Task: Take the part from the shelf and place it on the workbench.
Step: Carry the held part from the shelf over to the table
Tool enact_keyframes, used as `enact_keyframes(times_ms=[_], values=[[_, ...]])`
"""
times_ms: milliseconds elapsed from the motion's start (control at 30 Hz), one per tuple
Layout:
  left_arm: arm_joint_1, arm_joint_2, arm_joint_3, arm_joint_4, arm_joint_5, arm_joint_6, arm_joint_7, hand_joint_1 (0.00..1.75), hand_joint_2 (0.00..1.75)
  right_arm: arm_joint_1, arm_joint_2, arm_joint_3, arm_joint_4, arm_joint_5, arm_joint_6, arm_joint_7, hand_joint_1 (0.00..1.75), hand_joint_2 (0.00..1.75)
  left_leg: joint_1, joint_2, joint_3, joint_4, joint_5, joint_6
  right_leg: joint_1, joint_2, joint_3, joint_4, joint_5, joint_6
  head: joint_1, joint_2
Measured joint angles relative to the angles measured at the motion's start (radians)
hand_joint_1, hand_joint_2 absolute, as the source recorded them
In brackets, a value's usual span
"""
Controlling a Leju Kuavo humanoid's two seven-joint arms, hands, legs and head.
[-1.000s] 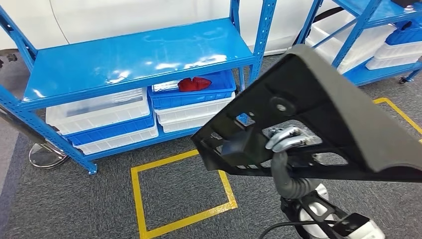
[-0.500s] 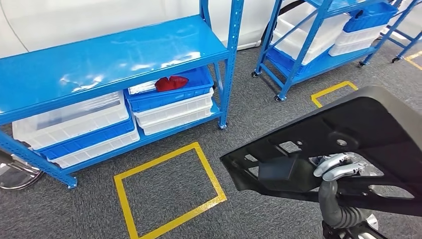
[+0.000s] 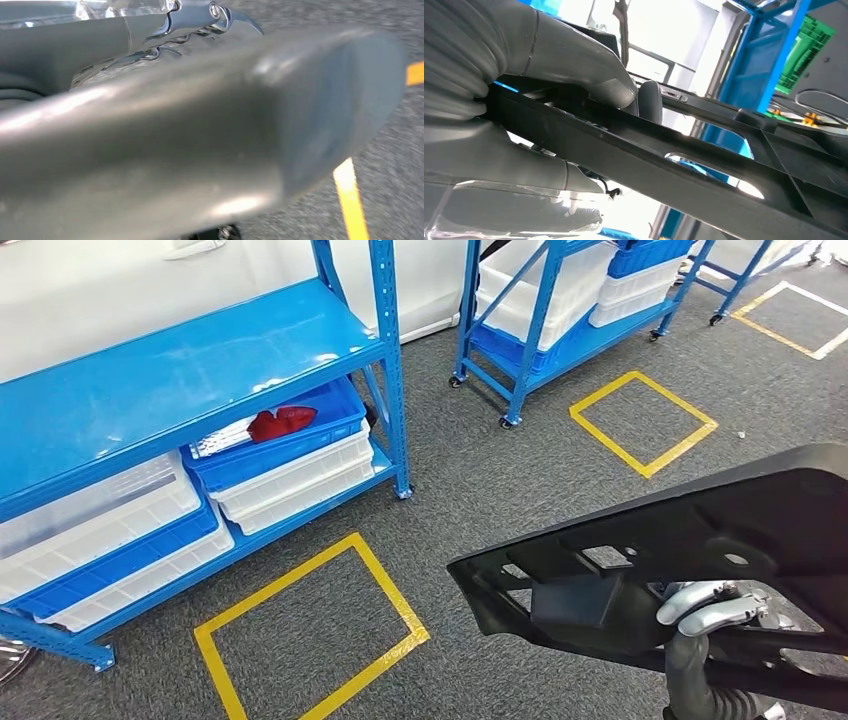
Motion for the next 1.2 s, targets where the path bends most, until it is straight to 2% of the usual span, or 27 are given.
enact_keyframes(times_ms=[33,100,167,233,300,333,367,400,433,467,500,533,600,667,700,733,767,833,867,900,933,967,1033,1067,1100,1133,1200], values=[[0.000,0.006,0.000,0.000,0.000,-0.004,-0.006,0.00,0.00,0.000,0.004,0.006,-0.006,0.001,0.001,0.000,1.75,1.75,0.001,-0.019,0.026,-0.061,0.021,0.003,0.001,0.012,-0.003,0.005,-0.001,0.003,0.001,0.000],[-0.001,0.019,-0.001,0.001,0.000,-0.008,-0.018,0.00,0.00,-0.001,0.009,0.027,-0.014,0.000,0.004,0.000,1.75,1.75,0.001,-0.042,0.047,-0.115,0.029,0.009,0.000,0.032,-0.013,0.012,0.000,0.014,0.001,0.000],[-0.005,0.027,-0.002,0.002,-0.001,-0.012,-0.025,0.00,0.00,-0.004,0.013,0.052,-0.017,-0.006,0.010,0.000,1.75,1.75,0.001,-0.023,0.049,-0.121,0.032,0.018,-0.003,0.046,-0.022,0.014,0.004,0.025,0.000,0.000],[-0.006,0.033,-0.003,0.002,0.000,-0.015,-0.031,0.00,0.00,-0.019,0.017,0.071,-0.015,-0.021,0.032,0.000,1.75,1.75,0.004,0.000,0.051,-0.129,0.039,0.031,-0.002,0.009,-0.040,0.045,-0.016,0.035,0.004,0.000],[-0.003,0.037,-0.003,0.003,0.004,-0.017,-0.037,0.00,0.00,-0.046,0.023,0.084,-0.006,-0.038,0.068,0.000,1.75,1.75,0.003,0.025,0.051,-0.132,0.042,0.038,-0.004,-0.046,-0.093,0.154,-0.076,0.043,0.008,0.000],[-0.001,0.037,-0.003,0.004,0.007,-0.018,-0.039,0.00,0.00,-0.060,0.027,0.088,0.003,-0.046,0.087,0.000,1.75,1.75,0.002,0.039,0.049,-0.132,0.042,0.040,-0.007,-0.058,-0.126,0.223,-0.106,0.048,0.009,0.000],[0.000,0.038,-0.003,0.004,0.010,-0.018,-0.041,0.00,0.00,-0.072,0.032,0.092,0.015,-0.053,0.106,0.000,1.75,1.75,0.001,0.051,0.049,-0.132,0.042,0.040,-0.011,-0.063,-0.151,0.276,-0.123,0.052,0.009,0.000],[0.000,0.038,-0.003,0.005,0.013,-0.018,-0.043,0.00,0.00,-0.084,0.037,0.094,0.027,-0.058,0.122,0.000,1.75,1.75,0.001,0.064,0.049,-0.132,0.041,0.039,-0.014,-0.066,-0.160,0.295,-0.120,0.055,0.009,0.000],[0.000,0.037,-0.004,0.005,0.014,-0.017,-0.043,0.00,0.00,-0.097,0.041,0.095,0.040,-0.062,0.135,0.000,1.75,1.75,0.001,0.076,0.049,-0.131,0.040,0.038,-0.017,-0.071,-0.146,0.271,-0.100,0.057,0.009,0.000],[0.000,0.037,-0.004,0.005,0.017,-0.017,-0.044,0.00,0.00,-0.110,0.046,0.095,0.051,-0.064,0.143,0.000,1.75,1.75,0.001,0.086,0.051,-0.131,0.039,0.036,-0.019,-0.082,-0.113,0.213,-0.068,0.057,0.009,0.000],[-0.001,0.037,-0.004,0.005,0.020,-0.017,-0.045,0.00,0.00,-0.123,0.050,0.095,0.060,-0.066,0.149,0.000,1.75,1.75,0.001,0.095,0.053,-0.131,0.037,0.032,-0.019,-0.104,-0.073,0.139,-0.040,0.055,0.009,0.000],[-0.001,0.036,-0.004,0.005,0.024,-0.017,-0.045,0.00,0.00,-0.136,0.055,0.095,0.068,-0.066,0.152,0.000,1.75,1.75,-0.001,0.104,0.055,-0.130,0.035,0.028,-0.015,-0.123,-0.039,0.075,-0.021,0.049,0.009,0.000],[-0.002,0.036,-0.004,0.005,0.029,-0.020,-0.045,0.00,0.00,-0.158,0.063,0.095,0.081,-0.061,0.147,0.000,1.75,1.75,-0.005,0.120,0.058,-0.128,0.031,0.015,-0.006,-0.140,-0.013,0.018,-0.013,0.034,0.008,0.000],[-0.007,0.034,-0.004,0.005,0.029,-0.025,-0.044,0.00,0.00,-0.167,0.067,0.095,0.090,-0.049,0.129,0.000,1.75,1.75,-0.005,0.137,0.061,-0.129,0.030,0.002,-0.001,-0.120,-0.017,0.015,-0.011,0.020,0.007,0.000],[-0.010,0.033,-0.005,0.005,0.027,-0.029,-0.043,0.00,0.00,-0.168,0.067,0.095,0.093,-0.041,0.117,0.000,1.75,1.75,-0.003,0.131,0.061,-0.126,0.025,-0.004,-0.002,-0.111,-0.016,0.011,-0.008,0.014,0.006,0.000],[-0.012,0.032,-0.007,0.005,0.024,-0.034,-0.042,0.00,0.00,-0.169,0.067,0.096,0.094,-0.034,0.104,0.000,1.75,1.75,0.000,0.113,0.055,-0.109,0.011,-0.009,-0.004,-0.102,-0.014,0.005,-0.004,0.006,0.004,0.000],[-0.013,0.031,-0.010,0.005,0.021,-0.039,-0.041,0.00,0.00,-0.170,0.067,0.097,0.095,-0.028,0.092,0.000,1.75,1.75,0.002,0.089,0.040,-0.072,-0.014,-0.012,-0.006,-0.093,-0.012,0.000,0.000,0.000,0.002,0.000],[-0.011,0.028,-0.018,0.005,0.016,-0.048,-0.039,0.00,0.00,-0.168,0.067,0.104,0.096,-0.017,0.069,0.000,1.75,1.75,0.005,0.043,-0.017,0.055,-0.079,-0.015,-0.004,-0.073,-0.013,-0.002,0.002,-0.008,-0.001,0.000],[-0.010,0.027,-0.023,0.005,0.013,-0.052,-0.038,0.00,0.00,-0.165,0.066,0.109,0.096,-0.012,0.061,0.000,1.75,1.75,0.006,0.036,-0.047,0.116,-0.101,-0.016,-0.002,-0.062,-0.013,-0.002,0.002,-0.010,-0.001,0.000],[-0.009,0.025,-0.026,0.005,0.012,-0.055,-0.038,0.00,0.00,-0.162,0.066,0.113,0.096,-0.009,0.056,0.000,1.75,1.75,0.006,0.033,-0.065,0.152,-0.105,-0.016,-0.001,-0.048,-0.013,-0.001,0.002,-0.011,-0.001,0.000],[-0.009,0.024,-0.028,0.005,0.011,-0.057,-0.037,0.00,0.00,-0.160,0.066,0.118,0.096,-0.008,0.054,0.000,1.75,1.75,0.006,0.031,-0.067,0.149,-0.089,-0.015,0.001,-0.034,-0.012,0.000,0.002,-0.011,-0.001,0.000],[-0.009,0.022,-0.029,0.005,0.011,-0.058,-0.037,0.00,0.00,-0.159,0.065,0.122,0.096,-0.007,0.055,0.000,1.75,1.75,0.006,0.027,-0.051,0.107,-0.055,-0.013,0.001,-0.020,-0.011,0.002,0.002,-0.010,-0.001,0.000],[-0.011,0.020,-0.030,0.005,0.012,-0.057,-0.038,0.00,0.00,-0.163,0.065,0.132,0.096,-0.009,0.059,0.000,1.75,1.75,0.007,-0.008,0.004,-0.027,0.017,-0.005,0.002,0.005,-0.012,0.008,0.000,-0.006,-0.001,0.000],[-0.012,0.019,-0.031,0.005,0.012,-0.056,-0.038,0.00,0.00,-0.166,0.065,0.135,0.098,-0.011,0.061,0.000,1.75,1.75,0.007,-0.028,0.023,-0.077,0.035,-0.002,0.002,0.017,-0.016,0.012,0.000,-0.002,-0.001,0.000],[-0.013,0.018,-0.032,0.005,0.013,-0.055,-0.039,0.00,0.00,-0.171,0.064,0.138,0.100,-0.015,0.064,0.000,1.75,1.75,0.006,-0.043,0.033,-0.106,0.040,0.001,0.001,0.028,-0.021,0.015,0.001,0.004,-0.001,0.000],[-0.014,0.016,-0.032,0.005,0.015,-0.054,-0.040,0.00,0.00,-0.175,0.063,0.140,0.103,-0.020,0.069,0.000,1.75,1.75,0.005,-0.047,0.035,-0.114,0.036,0.005,-0.001,0.039,-0.027,0.016,0.004,0.011,-0.001,0.000],[-0.018,0.012,-0.033,0.005,0.017,-0.053,-0.042,0.00,0.00,-0.182,0.059,0.141,0.109,-0.029,0.079,0.000,1.75,1.75,0.005,-0.026,0.039,-0.123,0.040,0.016,-0.005,0.052,-0.033,0.016,0.007,0.024,-0.001,0.000]])
